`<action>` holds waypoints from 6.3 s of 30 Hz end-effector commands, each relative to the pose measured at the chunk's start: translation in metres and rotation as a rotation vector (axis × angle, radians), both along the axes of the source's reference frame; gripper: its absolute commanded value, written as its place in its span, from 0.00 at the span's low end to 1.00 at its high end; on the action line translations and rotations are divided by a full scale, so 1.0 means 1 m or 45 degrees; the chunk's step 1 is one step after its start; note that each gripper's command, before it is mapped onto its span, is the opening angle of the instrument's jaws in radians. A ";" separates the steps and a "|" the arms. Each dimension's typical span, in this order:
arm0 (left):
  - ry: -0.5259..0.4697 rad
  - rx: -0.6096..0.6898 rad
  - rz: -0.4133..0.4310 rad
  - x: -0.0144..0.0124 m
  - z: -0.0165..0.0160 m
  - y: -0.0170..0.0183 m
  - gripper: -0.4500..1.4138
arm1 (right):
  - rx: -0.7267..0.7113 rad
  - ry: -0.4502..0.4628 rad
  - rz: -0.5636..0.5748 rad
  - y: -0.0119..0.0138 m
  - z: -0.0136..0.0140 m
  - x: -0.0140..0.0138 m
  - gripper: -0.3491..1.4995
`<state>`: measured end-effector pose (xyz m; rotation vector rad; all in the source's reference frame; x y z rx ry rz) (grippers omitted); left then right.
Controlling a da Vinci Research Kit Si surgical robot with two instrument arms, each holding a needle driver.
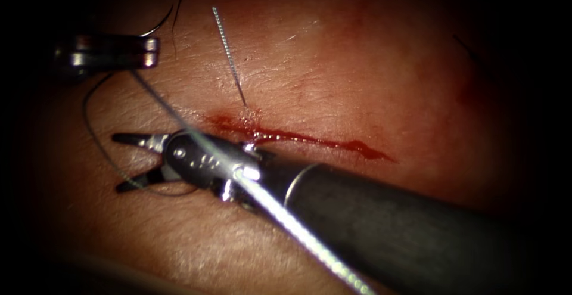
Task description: Wound Closure
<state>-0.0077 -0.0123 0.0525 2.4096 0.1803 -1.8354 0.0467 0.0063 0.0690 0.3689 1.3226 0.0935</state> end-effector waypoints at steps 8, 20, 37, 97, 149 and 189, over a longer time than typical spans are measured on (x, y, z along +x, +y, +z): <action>-0.028 0.020 -0.039 -0.0014 0.0005 0.0013 0.00 | 0.014 0.013 -0.025 -0.0014 0.0001 0.0021 0.68; -0.166 -0.092 -0.138 -0.0021 0.0146 0.0038 0.00 | 0.171 0.204 -0.185 -0.0027 -0.0015 -0.0029 0.01; -0.266 -0.177 -0.027 -0.0043 0.0208 0.0024 0.00 | 0.351 0.566 -0.170 -0.0048 -0.0042 -0.0032 0.00; -0.456 -0.363 0.357 0.0052 0.0184 -0.0086 0.00 | 0.666 0.756 0.775 0.0043 -0.0013 -0.0079 0.83; -0.399 -0.281 0.310 0.0009 0.0226 -0.0030 0.00 | 0.564 0.764 0.073 -0.0013 -0.0019 -0.0063 0.70; -0.353 -0.242 0.202 0.0005 0.0216 -0.0063 0.00 | 0.044 -0.032 1.248 0.0037 0.0004 -0.0109 0.61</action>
